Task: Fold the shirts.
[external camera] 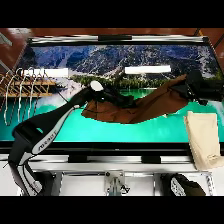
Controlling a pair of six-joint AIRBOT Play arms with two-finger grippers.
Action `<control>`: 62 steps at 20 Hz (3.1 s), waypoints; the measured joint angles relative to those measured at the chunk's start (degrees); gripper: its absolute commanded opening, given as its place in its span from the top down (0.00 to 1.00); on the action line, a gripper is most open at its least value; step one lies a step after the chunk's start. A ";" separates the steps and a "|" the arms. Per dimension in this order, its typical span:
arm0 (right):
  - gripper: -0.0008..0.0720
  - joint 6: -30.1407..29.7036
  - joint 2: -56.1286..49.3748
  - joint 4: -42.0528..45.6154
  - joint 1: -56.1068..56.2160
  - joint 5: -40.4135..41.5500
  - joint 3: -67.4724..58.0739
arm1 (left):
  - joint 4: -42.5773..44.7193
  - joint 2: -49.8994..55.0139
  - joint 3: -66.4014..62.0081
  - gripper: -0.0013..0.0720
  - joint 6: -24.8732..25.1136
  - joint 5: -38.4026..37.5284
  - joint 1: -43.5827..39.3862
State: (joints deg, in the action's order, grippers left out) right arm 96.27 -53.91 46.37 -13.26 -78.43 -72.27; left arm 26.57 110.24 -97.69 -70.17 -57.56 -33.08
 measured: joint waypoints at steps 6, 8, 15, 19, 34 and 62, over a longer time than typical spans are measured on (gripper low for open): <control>0.89 -1.86 -4.96 -1.14 10.84 11.23 -0.02 | 15.02 -15.87 -0.17 0.95 -0.83 -6.88 15.26; 0.89 -2.43 -8.63 -1.86 17.25 17.22 -0.02 | 17.40 -22.21 -0.17 0.95 -1.62 -7.30 21.59; 0.89 -9.11 -27.15 -15.08 35.76 34.97 -1.16 | 19.69 -38.10 -0.22 0.95 -4.07 -8.22 38.07; 0.89 -11.93 -37.03 -21.00 41.20 39.15 -4.81 | 19.96 -42.12 -0.22 0.95 -4.26 -10.75 41.11; 0.21 -7.67 -38.05 -11.74 35.41 30.93 -6.88 | 20.22 -43.78 -0.22 0.94 -3.85 -15.52 42.34; 0.89 -22.27 -42.60 -19.08 21.64 23.63 8.81 | 20.15 -43.78 -0.22 0.94 -3.87 -15.65 42.36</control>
State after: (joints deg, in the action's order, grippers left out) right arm 74.00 -96.51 27.29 8.38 -54.81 -63.46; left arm 46.72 66.46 -97.91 -74.04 -73.21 9.28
